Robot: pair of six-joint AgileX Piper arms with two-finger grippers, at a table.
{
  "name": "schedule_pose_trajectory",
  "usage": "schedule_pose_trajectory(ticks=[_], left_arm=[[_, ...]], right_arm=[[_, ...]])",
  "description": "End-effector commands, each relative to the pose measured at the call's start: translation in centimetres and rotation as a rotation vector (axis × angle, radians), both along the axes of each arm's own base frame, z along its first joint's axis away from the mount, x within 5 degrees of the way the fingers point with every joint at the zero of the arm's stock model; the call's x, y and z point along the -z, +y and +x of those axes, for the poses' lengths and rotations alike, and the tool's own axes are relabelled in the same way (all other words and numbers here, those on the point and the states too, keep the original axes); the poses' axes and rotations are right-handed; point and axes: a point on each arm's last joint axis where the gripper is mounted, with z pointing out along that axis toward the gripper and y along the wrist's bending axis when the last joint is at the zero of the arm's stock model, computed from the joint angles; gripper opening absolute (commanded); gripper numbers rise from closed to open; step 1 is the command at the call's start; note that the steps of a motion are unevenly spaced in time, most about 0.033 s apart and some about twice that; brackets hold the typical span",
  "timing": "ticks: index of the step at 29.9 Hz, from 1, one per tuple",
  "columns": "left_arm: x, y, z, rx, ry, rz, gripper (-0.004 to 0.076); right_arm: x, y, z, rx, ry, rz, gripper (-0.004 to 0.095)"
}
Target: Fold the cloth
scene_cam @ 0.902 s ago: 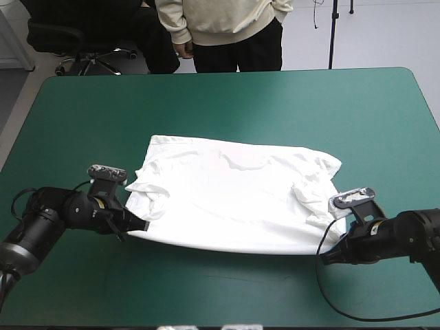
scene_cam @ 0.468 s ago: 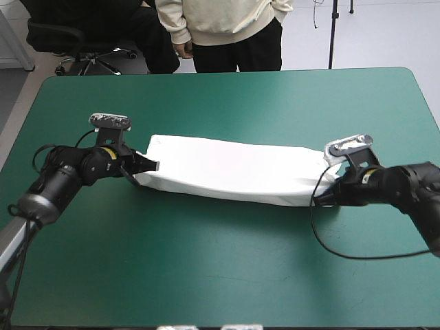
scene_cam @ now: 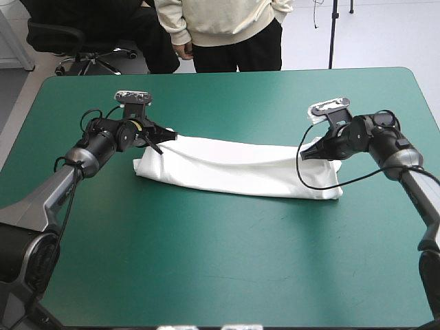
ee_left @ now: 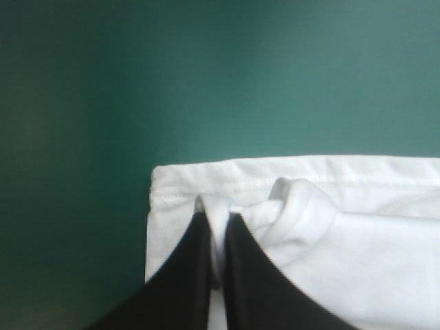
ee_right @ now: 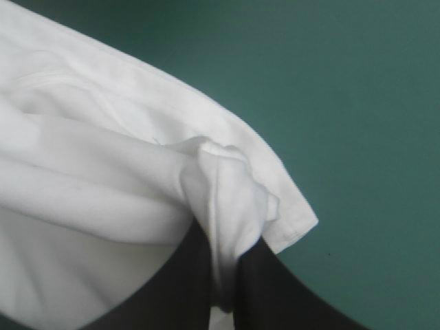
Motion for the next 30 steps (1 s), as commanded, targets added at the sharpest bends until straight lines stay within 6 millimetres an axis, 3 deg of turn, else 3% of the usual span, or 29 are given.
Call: schedule_pose_trajectory(ticks=[1, 7, 11, 15, 16, 17, 19, 20, 24, 30], left_arm=[[-2.6, -0.3, 0.6, 0.0, -0.141, -0.042, -0.0017], [-1.5, -0.5, 1.4, 0.003, -0.146, -0.037, -0.0017], [-1.5, 0.0, 1.6, -0.01, -0.16, -0.041, 0.0034], [-1.9, 1.9, 2.2, -0.069, -0.164, -0.058, 0.0258], [-2.1, 2.8, 2.3, -0.093, -0.159, -0.06, 0.0395], [-2.4, 3.5, 2.5, -0.112, -0.16, -0.06, 0.0475], [-3.1, 4.5, 2.7, -0.153, -0.138, -0.09, 0.0619], [-3.3, 4.7, 2.7, -0.162, -0.118, -0.099, 0.0647], [-4.1, 3.9, 2.3, -0.094, -0.063, -0.078, 0.0626], [-3.9, -1.4, 0.3, 0.185, 0.076, -0.105, 0.0521]], right_arm=[[-1.9, -1.2, 1.1, 0.038, -0.109, 0.023, -0.0018], [-1.4, -1.9, 1.5, 0.053, -0.095, 0.057, 0.0012], [-1.2, -2.3, 1.6, 0.068, -0.085, 0.056, 0.0255], [-1.2, -3.8, 1.8, 0.123, -0.092, 0.071, 0.0565], [-1.2, -4.3, 1.8, 0.139, -0.092, 0.075, 0.0603], [-1.2, -4.7, 1.8, 0.146, -0.09, 0.071, 0.0614], [-1.5, -5.4, 1.6, 0.167, -0.091, 0.073, 0.0603], [-1.6, -5.6, 1.5, 0.173, -0.088, 0.073, 0.06], [-2.8, -5.8, 0.4, 0.17, -0.091, 0.071, 0.0584], [-6.2, -5.8, -2.5, 0.158, -0.139, 0.061, 0.0559]])
